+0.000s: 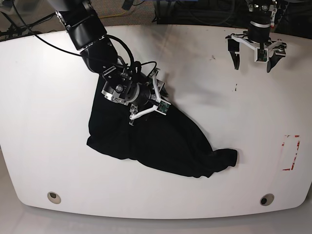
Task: Fold the T-shirt properly
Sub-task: 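Lower the right gripper onto the black T-shirt and pinch its fabric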
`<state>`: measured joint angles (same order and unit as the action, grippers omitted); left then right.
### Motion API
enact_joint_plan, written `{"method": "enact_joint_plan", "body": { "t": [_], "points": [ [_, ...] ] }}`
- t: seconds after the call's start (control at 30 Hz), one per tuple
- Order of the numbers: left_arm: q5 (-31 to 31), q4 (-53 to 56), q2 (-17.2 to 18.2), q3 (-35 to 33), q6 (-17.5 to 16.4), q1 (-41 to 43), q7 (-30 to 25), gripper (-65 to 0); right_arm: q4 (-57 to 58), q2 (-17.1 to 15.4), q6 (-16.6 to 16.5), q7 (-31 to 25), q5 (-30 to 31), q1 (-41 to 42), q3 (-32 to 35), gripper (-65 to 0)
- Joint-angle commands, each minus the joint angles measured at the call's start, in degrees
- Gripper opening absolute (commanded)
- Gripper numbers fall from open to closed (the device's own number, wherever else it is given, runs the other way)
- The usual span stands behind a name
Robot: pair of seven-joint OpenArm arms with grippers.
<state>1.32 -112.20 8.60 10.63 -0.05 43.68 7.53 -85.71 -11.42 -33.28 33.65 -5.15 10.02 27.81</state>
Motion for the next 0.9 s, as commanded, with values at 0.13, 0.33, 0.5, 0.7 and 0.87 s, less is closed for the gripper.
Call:
{"method": "enact_joint_plan", "body": {
  "t": [0.13,0.33,0.5,0.7,0.87],
  "points": [
    [-0.05,-0.9,0.23,0.31,0.36,0.41,-1.42,-5.8,-0.75,0.04,0.18,-1.25,0.62,1.45,-0.25,-32.3],
    [-0.05,-0.9,0.23,0.31,0.36,0.41,-1.42,-5.8,-0.66,0.48,0.27,-1.25,0.53,1.45,-2.45,-37.9],
    [-0.05,-0.9,0.23,0.31,0.36,0.58,-1.42,-5.8,0.74,0.56,0.27,-1.25,0.62,1.8,-6.05,-39.5],
    [-0.05,-0.9,0.23,0.31,0.36,0.58,-1.42,-5.8,3.38,0.39,0.18,-4.24,0.53,1.8,-6.58,-39.5],
    [-0.05,-0.9,0.23,0.31,0.36,0.58,-1.42,-5.8,3.56,0.39,0.18,-4.24,0.53,1.28,-6.58,-39.5]
  ]
}}
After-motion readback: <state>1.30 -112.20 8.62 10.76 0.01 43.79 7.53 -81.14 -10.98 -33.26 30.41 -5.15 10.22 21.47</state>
